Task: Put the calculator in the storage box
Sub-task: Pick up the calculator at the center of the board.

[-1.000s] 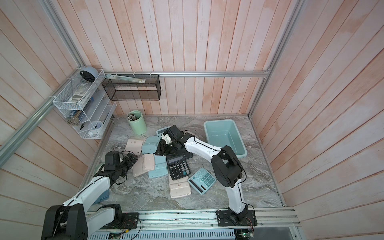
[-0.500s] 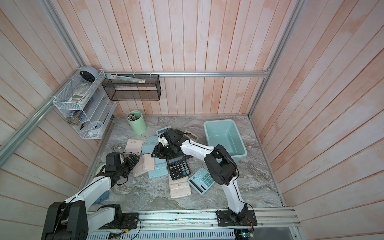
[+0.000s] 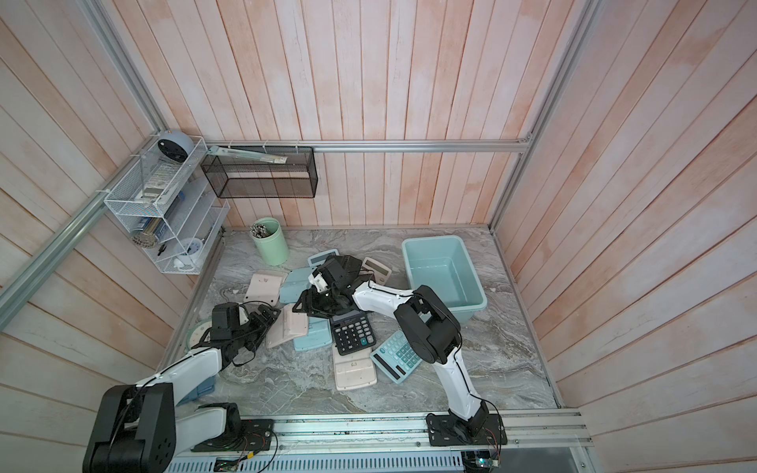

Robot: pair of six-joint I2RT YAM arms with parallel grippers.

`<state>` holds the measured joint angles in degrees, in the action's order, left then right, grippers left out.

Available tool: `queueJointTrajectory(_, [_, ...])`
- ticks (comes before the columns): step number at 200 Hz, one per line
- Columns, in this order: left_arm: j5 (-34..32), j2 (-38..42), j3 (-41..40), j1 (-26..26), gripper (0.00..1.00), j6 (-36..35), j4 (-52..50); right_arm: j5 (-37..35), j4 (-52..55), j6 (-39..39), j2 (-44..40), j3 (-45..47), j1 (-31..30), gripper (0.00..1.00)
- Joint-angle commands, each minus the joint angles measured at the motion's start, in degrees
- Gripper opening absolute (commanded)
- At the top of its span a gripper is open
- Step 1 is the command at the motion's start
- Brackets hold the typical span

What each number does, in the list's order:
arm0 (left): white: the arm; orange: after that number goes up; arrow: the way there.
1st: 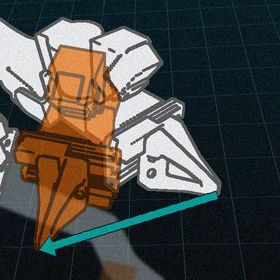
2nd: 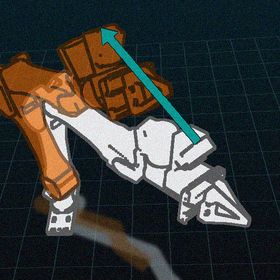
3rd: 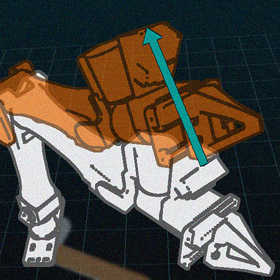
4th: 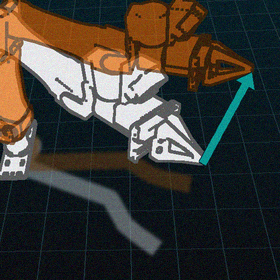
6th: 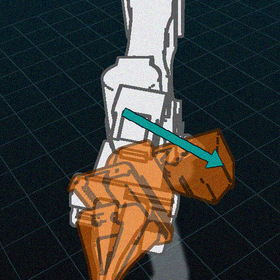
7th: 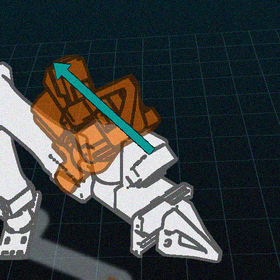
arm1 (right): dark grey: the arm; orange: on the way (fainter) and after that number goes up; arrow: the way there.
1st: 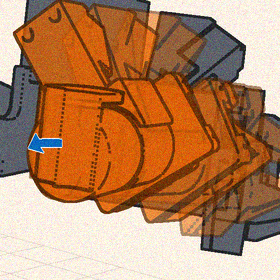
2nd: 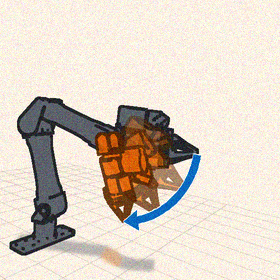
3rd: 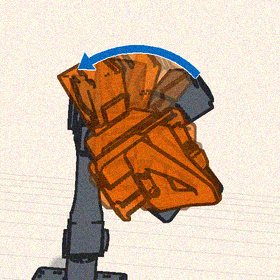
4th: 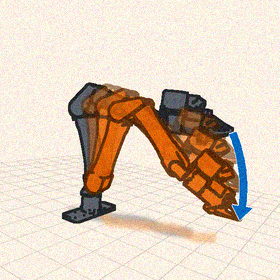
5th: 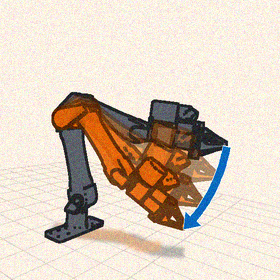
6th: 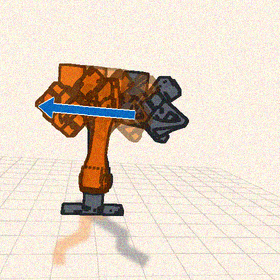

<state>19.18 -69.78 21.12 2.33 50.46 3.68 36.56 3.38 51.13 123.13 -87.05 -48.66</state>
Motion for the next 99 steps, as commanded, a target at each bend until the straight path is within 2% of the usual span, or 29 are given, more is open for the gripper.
queueJointTrajectory(1, [3.27, -1.27, -0.91, -0.61, 0.99, 2.06, 4.19, 2.51, -6.17, 3.98, 0.57, 2.66, -0.75, 0.65])
queueJointTrajectory(29, [4.02, -2.46, -0.76, -1.1, 0.98, 2.8, 5.52, 2.87, -7.67, 4.85, -0.18, 4.29, -0.73, 0.64])
queueJointTrajectory(76, [2.04, -1.3, -1.59, -1.11, 0.98, 2.2, 4.29, -6.01, 4.35, -2.64, -6.58, 7.08, 0.22, 0.67])
queueJointTrajectory(99, [1.0, -0.07, -1.53, -1.11, 0.98, 1.77, 3.01, -6.04, 4.42, -3.15, -7.82, 8.75, 0.33, 0.67])
